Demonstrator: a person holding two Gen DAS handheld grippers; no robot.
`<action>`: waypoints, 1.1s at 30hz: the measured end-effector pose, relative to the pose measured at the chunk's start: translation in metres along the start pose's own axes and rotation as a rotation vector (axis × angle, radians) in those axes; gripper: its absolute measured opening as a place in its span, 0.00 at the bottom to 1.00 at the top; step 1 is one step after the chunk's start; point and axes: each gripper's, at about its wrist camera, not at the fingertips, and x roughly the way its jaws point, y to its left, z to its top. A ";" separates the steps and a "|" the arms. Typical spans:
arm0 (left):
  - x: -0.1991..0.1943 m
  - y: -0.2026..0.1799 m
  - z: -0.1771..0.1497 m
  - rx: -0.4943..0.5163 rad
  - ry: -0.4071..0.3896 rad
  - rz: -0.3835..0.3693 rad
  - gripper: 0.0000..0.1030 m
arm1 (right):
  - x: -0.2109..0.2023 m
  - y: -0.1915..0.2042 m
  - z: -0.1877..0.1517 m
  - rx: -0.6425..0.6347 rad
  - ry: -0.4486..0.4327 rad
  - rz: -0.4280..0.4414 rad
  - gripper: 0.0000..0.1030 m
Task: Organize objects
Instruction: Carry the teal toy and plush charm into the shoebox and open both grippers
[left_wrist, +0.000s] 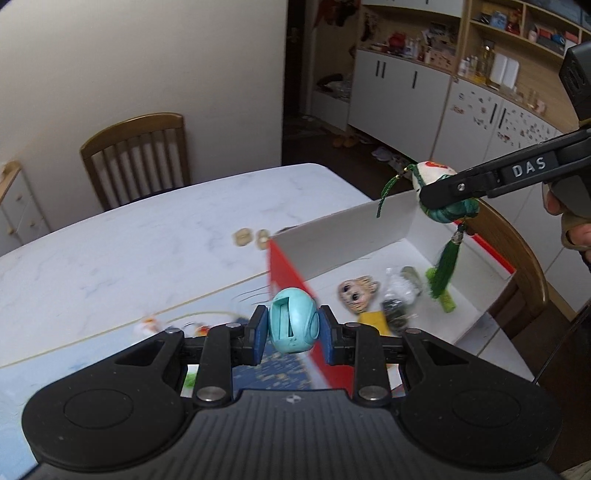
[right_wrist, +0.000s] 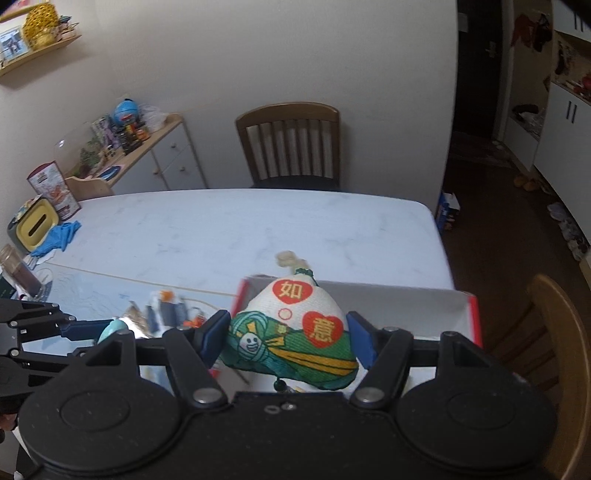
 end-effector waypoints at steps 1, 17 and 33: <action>0.005 -0.007 0.003 0.006 0.004 -0.001 0.27 | 0.000 -0.006 -0.003 0.002 0.001 -0.006 0.65; 0.103 -0.074 0.022 0.088 0.120 0.052 0.27 | 0.039 -0.070 -0.053 -0.109 0.099 -0.064 0.66; 0.184 -0.099 0.027 0.144 0.279 0.109 0.27 | 0.084 -0.078 -0.086 -0.223 0.240 -0.045 0.67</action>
